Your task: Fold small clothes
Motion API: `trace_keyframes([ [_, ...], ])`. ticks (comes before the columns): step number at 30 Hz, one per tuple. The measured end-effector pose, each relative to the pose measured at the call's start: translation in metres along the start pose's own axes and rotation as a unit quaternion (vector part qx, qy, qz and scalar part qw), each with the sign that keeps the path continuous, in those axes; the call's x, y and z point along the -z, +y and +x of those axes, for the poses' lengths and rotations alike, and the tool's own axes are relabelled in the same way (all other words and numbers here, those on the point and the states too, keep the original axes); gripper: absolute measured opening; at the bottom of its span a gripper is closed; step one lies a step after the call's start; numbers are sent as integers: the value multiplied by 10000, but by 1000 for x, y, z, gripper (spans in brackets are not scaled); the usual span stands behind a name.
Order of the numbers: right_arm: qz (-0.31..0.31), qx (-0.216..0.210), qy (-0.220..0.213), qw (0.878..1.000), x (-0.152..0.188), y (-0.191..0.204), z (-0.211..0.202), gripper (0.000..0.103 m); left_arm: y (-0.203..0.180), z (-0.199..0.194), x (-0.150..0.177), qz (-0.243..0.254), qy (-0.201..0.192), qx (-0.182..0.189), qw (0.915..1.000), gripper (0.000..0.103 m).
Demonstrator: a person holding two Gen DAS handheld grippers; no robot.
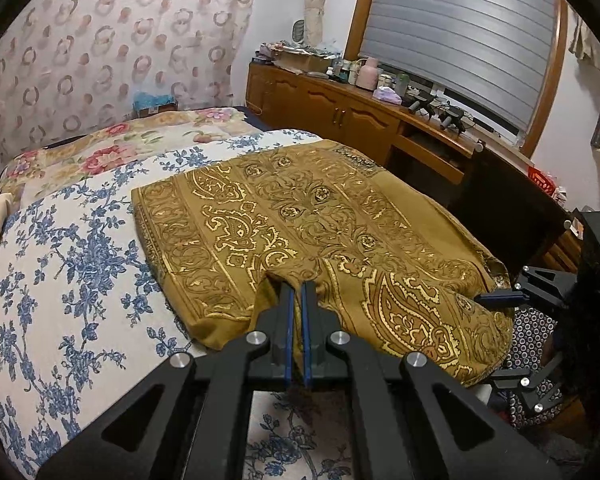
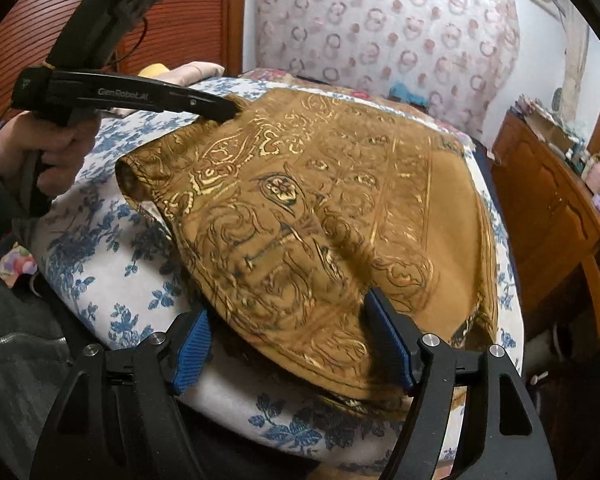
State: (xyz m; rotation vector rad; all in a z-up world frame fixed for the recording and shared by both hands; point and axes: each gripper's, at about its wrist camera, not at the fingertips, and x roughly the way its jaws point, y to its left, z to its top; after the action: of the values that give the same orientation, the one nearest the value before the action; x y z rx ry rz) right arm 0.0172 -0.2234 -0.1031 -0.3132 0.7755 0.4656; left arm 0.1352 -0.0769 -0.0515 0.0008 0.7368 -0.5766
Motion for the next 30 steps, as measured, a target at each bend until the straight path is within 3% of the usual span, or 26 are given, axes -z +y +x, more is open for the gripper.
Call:
trace_keyframes([
  [16,-261,-45,246,9993,8,11,10,76,2,1,7,-42,145,17,9999,1],
  [22,-207,-126,158,9996,10,7,13,75,3,1,8,-47,150,9,9999,1],
  [24,-203,-174,94,9996,11,8,13,70,3,1,8,-54,157,4,9999,1],
  [26,-208,-260,36,9994,13,8,11,56,3,0,9,-66,161,0,9998,1],
  [30,-289,-273,-61,9992,12,12,11,38,3,-1,10,-89,167,-3,9998,1],
])
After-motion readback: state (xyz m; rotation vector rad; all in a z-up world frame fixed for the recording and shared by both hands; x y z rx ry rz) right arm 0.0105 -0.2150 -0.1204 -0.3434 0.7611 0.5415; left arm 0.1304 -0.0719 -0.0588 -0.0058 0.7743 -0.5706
